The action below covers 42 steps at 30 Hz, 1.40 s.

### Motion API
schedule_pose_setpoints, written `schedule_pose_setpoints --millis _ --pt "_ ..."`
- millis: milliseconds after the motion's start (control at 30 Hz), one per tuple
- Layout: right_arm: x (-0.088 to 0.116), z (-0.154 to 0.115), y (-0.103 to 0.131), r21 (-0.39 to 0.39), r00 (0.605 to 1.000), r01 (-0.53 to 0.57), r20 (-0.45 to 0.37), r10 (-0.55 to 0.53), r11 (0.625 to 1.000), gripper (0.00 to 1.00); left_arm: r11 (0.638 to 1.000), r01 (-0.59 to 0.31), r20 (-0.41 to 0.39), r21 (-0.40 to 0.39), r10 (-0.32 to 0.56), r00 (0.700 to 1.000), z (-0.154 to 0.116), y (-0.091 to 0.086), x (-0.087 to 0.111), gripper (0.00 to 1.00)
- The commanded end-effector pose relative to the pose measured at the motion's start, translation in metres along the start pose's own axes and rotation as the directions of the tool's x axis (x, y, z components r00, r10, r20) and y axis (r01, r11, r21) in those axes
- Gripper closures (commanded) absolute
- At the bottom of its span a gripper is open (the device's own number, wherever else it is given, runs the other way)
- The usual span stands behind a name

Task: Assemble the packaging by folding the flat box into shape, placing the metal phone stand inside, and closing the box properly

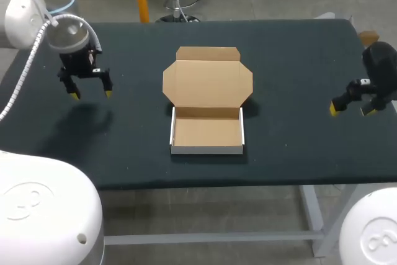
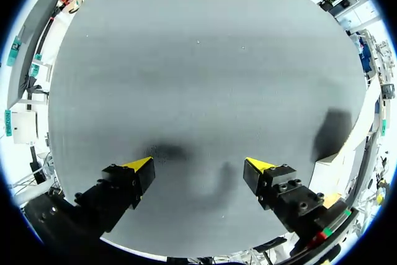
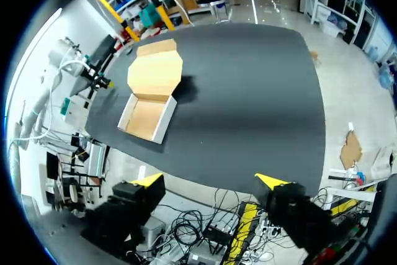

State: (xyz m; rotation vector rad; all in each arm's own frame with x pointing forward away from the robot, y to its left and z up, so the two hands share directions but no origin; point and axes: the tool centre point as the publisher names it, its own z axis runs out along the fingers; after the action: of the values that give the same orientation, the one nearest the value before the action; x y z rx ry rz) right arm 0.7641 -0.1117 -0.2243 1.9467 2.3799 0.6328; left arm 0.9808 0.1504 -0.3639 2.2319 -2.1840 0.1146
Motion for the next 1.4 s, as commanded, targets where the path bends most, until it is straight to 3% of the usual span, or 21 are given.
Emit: schedule_pose_setpoints --millis 33,467,867,1400 --pt "0.000 -0.003 0.000 0.005 1.000 0.000 -0.001 0.000 1.000 0.00 1.000 0.000 0.004 -0.002 0.000 1.000 -0.001 0.000 0.000 0.00" --pt "0.000 -0.003 0.000 0.005 1.000 0.000 -0.001 0.000 1.000 0.00 1.000 0.000 0.004 -0.002 0.000 1.000 -0.001 0.000 0.000 0.00" --pt "0.000 -0.003 0.000 0.005 1.000 0.000 -0.001 0.000 1.000 0.00 0.999 -0.019 0.014 0.047 0.019 1.000 0.008 -0.041 -0.025 0.00" --pt "0.000 -0.003 0.000 0.005 1.000 0.000 -0.001 0.000 1.000 0.00 0.999 0.001 0.010 0.035 -0.001 1.000 0.024 -0.087 -0.058 0.00"
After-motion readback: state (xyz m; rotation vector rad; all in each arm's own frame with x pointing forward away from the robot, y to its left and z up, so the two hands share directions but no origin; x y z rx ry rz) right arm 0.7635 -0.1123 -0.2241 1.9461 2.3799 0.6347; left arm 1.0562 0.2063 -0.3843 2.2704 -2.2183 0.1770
